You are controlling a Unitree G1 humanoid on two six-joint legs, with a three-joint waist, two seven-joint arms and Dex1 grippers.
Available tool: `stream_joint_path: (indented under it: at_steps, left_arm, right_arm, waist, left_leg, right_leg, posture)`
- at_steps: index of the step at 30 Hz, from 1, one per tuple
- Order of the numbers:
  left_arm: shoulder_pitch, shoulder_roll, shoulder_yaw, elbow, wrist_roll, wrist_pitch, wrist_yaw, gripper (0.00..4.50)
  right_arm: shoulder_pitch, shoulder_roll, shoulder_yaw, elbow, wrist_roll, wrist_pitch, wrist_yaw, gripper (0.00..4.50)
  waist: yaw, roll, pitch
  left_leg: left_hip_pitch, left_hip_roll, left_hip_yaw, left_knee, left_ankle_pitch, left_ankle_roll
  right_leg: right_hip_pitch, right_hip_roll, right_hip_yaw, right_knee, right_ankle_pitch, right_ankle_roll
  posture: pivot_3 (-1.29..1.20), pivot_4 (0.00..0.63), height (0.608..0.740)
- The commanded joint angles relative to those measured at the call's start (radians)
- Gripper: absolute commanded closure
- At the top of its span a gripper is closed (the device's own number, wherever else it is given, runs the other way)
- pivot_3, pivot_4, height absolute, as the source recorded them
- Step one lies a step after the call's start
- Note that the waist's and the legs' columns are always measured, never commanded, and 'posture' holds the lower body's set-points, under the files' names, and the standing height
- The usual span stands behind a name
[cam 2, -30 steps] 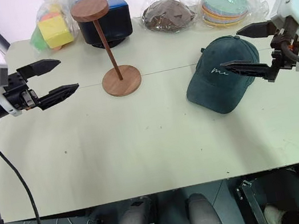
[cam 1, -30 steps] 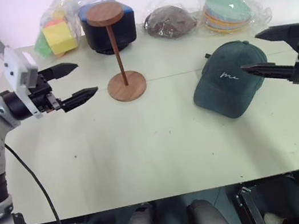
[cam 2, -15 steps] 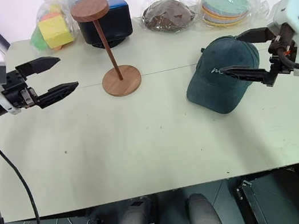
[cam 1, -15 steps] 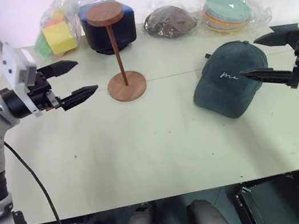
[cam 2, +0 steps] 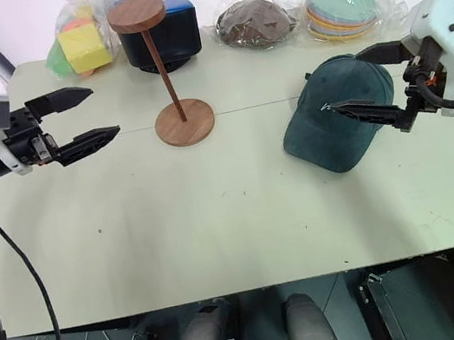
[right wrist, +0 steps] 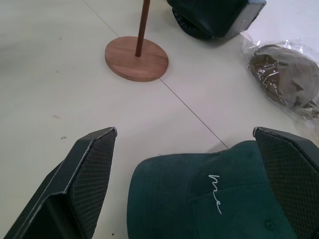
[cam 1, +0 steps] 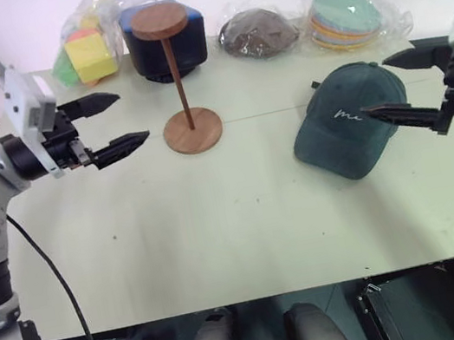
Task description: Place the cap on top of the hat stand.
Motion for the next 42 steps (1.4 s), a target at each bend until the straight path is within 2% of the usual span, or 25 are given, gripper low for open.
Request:
stream_joint_path:
  at_steps: [1,4,7,10,18,24,34,42]
  left_arm:
    - [0.013,-0.003,0.015,-0.020,-0.009,-0.013,0.003,0.00]
    - [0.026,-0.012,0.012,-0.031,-0.011,-0.008,0.007,0.00]
    - [0.043,-0.034,-0.005,-0.040,-0.006,-0.010,0.013,0.00]
    - [0.057,-0.046,-0.014,-0.052,-0.001,-0.010,0.019,0.00]
    - [0.108,-0.062,-0.024,-0.104,-0.010,0.009,0.052,0.00]
    - [0.154,-0.058,-0.012,-0.145,-0.019,0.028,0.068,0.00]
    - [0.186,-0.053,-0.004,-0.185,-0.028,0.046,0.098,0.00]
    - [0.205,-0.028,0.020,-0.215,-0.039,0.065,0.118,0.00]
  right_arm:
    - [0.052,-0.005,-0.026,-0.074,-0.060,-0.036,-0.031,0.02]
    - [0.114,-0.004,0.002,-0.116,-0.154,-0.083,-0.075,0.02]
    - [0.249,0.002,0.060,-0.148,-0.342,-0.220,-0.127,0.02]
    - [0.305,0.035,0.075,-0.165,-0.419,-0.280,-0.170,0.02]
    - [0.442,0.221,0.171,-0.227,-0.635,-0.407,-0.351,0.02]
    - [0.577,0.373,0.195,-0.221,-0.794,-0.595,-0.497,0.02]
    - [0.617,0.525,0.222,-0.153,-0.993,-0.735,-0.675,0.02]
    - [0.604,0.591,0.313,-0.083,-1.073,-0.787,-0.711,0.02]
  waist:
    - [0.000,0.000,0.000]
    - [0.000,0.000,0.000]
    - [0.003,0.000,0.000]
    - [0.001,0.000,0.000]
    - [0.001,-0.001,0.000]
    - [0.003,-0.001,-0.001]
    - [0.003,-0.001,-0.001]
    - [0.002,-0.001,-0.001]
  left_leg:
    - [0.000,0.000,0.000,0.000,0.000,0.000]
    - [0.000,0.000,0.000,0.001,0.000,0.000]
    - [0.000,0.000,0.000,0.001,0.000,0.000]
    - [0.000,0.000,0.000,0.002,0.000,0.000]
    - [0.000,0.000,0.000,0.002,0.000,0.000]
    - [0.000,0.000,-0.001,0.003,0.000,-0.001]
    - [0.001,0.000,-0.001,0.003,0.001,-0.002]
    - [0.001,0.000,-0.001,0.003,0.002,-0.004]
  right_leg:
    - [0.000,0.000,0.000,0.000,0.000,0.000]
    - [0.000,0.000,0.000,0.000,0.000,0.000]
    - [0.000,0.000,0.000,0.000,0.000,0.000]
    - [0.000,0.000,0.000,0.000,0.000,0.000]
    - [0.001,0.000,0.000,0.001,0.000,0.000]
    - [0.002,0.001,0.000,0.001,0.000,0.000]
    - [0.002,0.001,0.000,0.002,0.000,0.000]
    - [0.001,0.001,0.000,0.002,0.000,0.000]
  posture:
    - [0.00,0.150,0.740]
    - [0.00,0.150,0.740]
    - [0.00,0.150,0.740]
    - [0.00,0.150,0.740]
    - [0.00,0.150,0.740]
    - [0.00,0.150,0.740]
    - [0.00,0.150,0.740]
    - [0.00,0.150,0.740]
